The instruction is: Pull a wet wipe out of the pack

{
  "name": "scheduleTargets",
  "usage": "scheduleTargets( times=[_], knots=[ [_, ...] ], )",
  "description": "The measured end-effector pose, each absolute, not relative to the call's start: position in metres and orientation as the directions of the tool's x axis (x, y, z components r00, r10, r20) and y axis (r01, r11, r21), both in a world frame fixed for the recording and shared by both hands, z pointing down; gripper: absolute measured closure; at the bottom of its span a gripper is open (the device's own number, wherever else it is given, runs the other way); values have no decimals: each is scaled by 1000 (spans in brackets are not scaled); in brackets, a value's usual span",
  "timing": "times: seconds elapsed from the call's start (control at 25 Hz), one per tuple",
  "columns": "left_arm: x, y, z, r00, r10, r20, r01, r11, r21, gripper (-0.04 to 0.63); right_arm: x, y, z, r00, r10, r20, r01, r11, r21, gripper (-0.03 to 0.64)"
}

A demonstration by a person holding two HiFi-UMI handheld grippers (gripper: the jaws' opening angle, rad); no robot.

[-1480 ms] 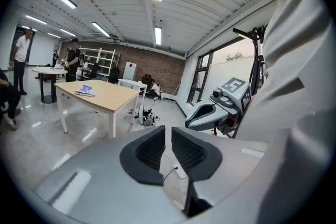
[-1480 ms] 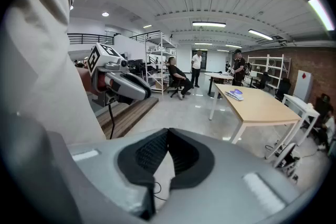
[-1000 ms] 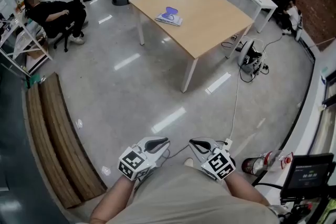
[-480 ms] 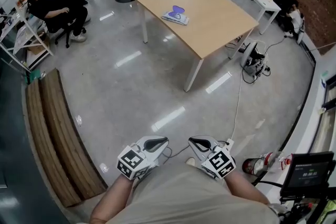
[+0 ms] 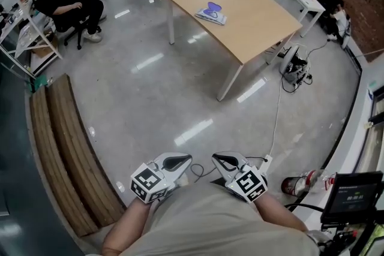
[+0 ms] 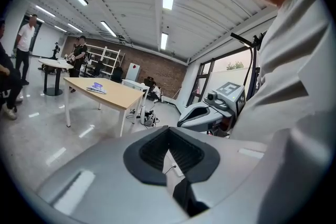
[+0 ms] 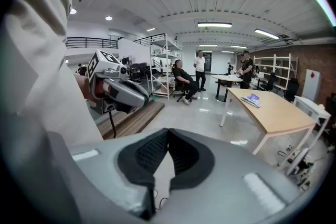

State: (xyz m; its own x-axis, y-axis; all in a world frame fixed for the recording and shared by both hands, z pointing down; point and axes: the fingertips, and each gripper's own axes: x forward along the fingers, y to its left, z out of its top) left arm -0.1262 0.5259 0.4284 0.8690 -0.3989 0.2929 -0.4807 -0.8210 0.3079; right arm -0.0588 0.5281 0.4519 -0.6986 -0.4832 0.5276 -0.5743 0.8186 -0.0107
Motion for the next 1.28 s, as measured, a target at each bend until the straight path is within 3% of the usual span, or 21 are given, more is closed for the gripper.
scheduleTargets(
  times=[0.36, 0.72, 1.28],
  knots=[
    [-156, 493, 433, 890, -381, 250, -448, -829, 334, 591, -93, 503, 455, -693, -485, 533, -593, 804, -39, 614],
    [-161, 493, 422, 865, -411, 287, -487, -824, 289, 591, -103, 501, 450, -728, -449, 518, -557, 828, -65, 614],
    [-79, 249, 416, 828, -440, 347, -523, -830, 196, 589, -23, 258, 452, -770, -461, 441, -555, 825, -106, 614]
  ],
)
